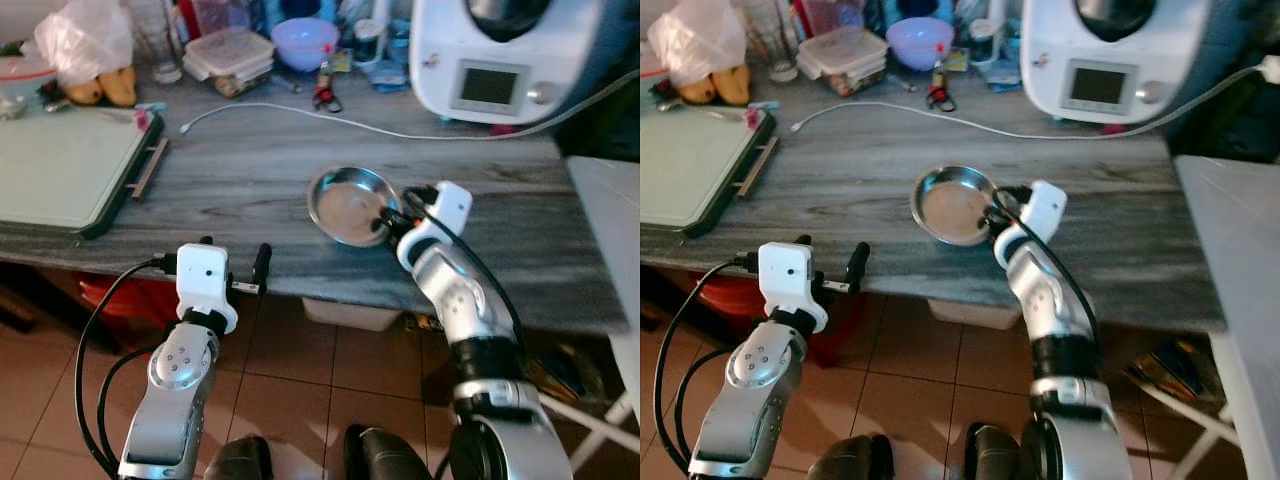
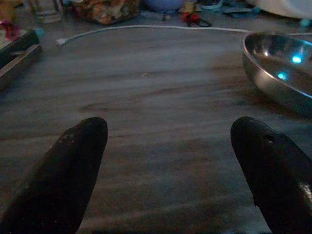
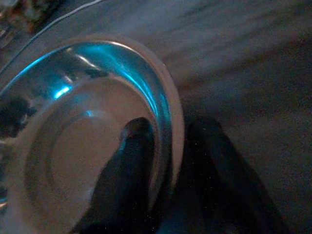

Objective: Setting the table

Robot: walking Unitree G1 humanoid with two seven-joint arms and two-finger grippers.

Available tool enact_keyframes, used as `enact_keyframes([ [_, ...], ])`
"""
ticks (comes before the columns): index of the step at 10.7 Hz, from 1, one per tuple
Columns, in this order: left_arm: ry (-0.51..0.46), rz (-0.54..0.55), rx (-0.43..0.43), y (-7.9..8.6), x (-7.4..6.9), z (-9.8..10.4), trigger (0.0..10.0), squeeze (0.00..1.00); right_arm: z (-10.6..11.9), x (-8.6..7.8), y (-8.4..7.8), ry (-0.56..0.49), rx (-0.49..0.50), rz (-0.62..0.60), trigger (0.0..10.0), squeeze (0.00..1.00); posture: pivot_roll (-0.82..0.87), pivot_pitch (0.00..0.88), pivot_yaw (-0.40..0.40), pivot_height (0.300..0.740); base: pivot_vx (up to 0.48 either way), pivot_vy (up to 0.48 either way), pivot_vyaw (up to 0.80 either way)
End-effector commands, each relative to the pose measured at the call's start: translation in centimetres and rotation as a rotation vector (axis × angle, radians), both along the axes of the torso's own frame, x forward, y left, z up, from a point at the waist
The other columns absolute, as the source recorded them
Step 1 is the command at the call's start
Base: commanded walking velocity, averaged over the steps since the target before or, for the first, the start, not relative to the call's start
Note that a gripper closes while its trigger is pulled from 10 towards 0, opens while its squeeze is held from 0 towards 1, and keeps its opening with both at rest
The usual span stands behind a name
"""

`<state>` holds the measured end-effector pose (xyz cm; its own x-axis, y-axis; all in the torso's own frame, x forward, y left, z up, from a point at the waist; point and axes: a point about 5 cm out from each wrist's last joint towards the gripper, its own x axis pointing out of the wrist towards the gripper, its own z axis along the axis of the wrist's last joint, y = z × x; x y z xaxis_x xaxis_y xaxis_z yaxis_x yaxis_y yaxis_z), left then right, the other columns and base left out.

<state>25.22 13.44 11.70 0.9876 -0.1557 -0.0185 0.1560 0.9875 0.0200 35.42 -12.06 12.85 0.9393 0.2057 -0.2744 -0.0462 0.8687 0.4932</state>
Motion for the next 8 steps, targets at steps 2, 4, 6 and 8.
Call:
enact_keyframes([
  [2, 0.000, -0.008, 0.004, -0.2, -0.3, 0.2, 10.0, 0.00, -0.4, 0.1, 1.1, 0.039, 0.039, 0.080, 10.0, 1.00, -0.02, 0.146, 0.011, 0.740, 0.000, 0.000, 0.00],
  [4, 0.001, -0.008, 0.002, -0.3, -0.2, 0.1, 10.0, 0.00, -0.5, -0.4, 2.0, 0.065, 0.047, 0.151, 10.0, 1.00, -0.02, 0.143, 0.007, 0.740, 0.000, 0.000, 0.00],
  [6, -0.001, -0.005, -0.001, -0.3, -0.1, 0.1, 10.0, 0.00, -0.8, -1.7, 2.6, 0.097, 0.070, 0.214, 10.0, 1.00, -0.02, 0.141, 0.005, 0.740, 0.000, 0.000, 0.00],
  [8, -0.002, 0.002, -0.002, -0.4, 0.0, 0.2, 10.0, 0.00, -1.0, -2.5, 2.2, 0.095, 0.049, 0.245, 10.0, 1.00, -0.03, 0.134, 0.005, 0.740, 0.000, 0.000, 0.00],
])
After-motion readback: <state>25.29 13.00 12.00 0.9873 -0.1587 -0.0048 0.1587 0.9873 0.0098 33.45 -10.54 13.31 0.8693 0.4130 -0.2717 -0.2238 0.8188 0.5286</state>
